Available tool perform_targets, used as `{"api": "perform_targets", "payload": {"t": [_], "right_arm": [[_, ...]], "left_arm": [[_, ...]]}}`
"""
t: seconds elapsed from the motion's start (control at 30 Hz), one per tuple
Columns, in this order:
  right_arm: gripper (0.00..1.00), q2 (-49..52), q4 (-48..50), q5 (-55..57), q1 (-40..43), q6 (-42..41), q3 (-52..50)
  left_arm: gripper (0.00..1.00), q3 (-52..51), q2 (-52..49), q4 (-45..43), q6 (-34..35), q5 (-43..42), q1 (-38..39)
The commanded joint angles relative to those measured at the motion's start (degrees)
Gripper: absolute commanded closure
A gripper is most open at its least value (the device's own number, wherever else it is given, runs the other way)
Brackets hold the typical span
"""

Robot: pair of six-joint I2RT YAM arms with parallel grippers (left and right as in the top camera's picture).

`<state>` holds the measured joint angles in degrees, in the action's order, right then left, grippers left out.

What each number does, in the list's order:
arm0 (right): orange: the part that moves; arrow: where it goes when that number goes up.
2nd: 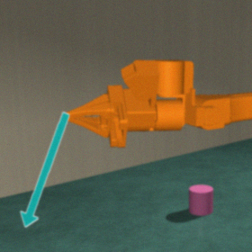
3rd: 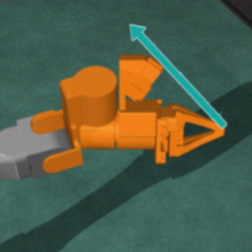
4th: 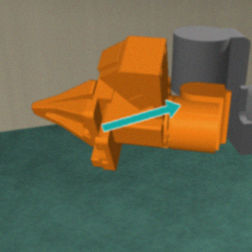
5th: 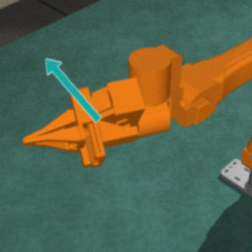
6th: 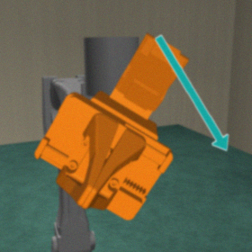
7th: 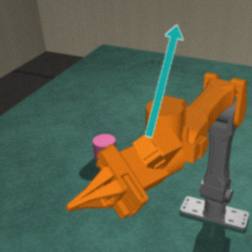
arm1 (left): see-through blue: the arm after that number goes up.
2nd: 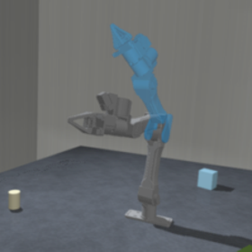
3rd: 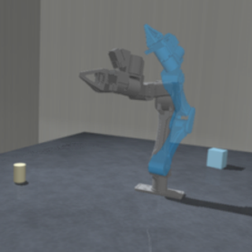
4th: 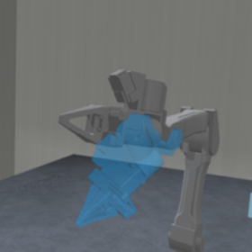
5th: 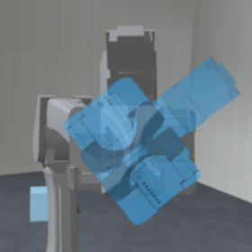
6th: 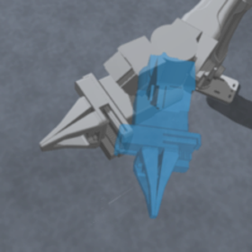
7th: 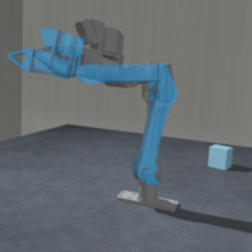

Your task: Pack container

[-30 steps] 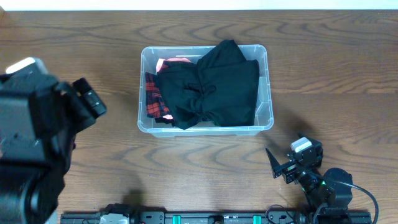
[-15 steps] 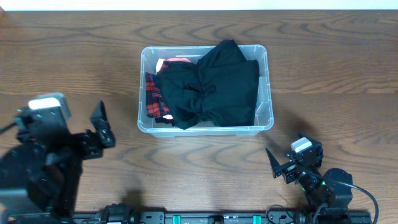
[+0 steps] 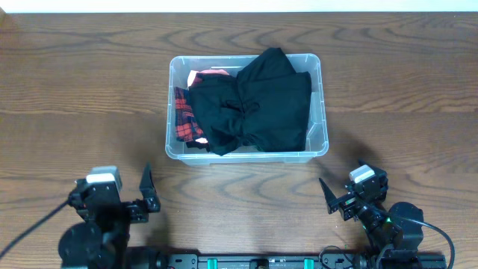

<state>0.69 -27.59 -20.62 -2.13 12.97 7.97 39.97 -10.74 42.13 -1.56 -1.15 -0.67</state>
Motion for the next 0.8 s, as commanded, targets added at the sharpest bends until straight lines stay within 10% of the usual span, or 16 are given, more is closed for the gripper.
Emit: {"api": "perform_targets", "payload": {"t": [0.0, 0.77], "right_arm": [[0.01, -0.37, -0.07, -0.20, -0.31, -0.72, -0.17], [0.01, -0.37, -0.07, -0.20, -0.31, -0.72, -0.17]], "left_arm": [[0.02, -4.59, 4.46, -0.50, -0.74, -0.42, -0.28], [0.02, -30.99, 10.62, -15.96, -0.74, -2.54, -0.11]]}}
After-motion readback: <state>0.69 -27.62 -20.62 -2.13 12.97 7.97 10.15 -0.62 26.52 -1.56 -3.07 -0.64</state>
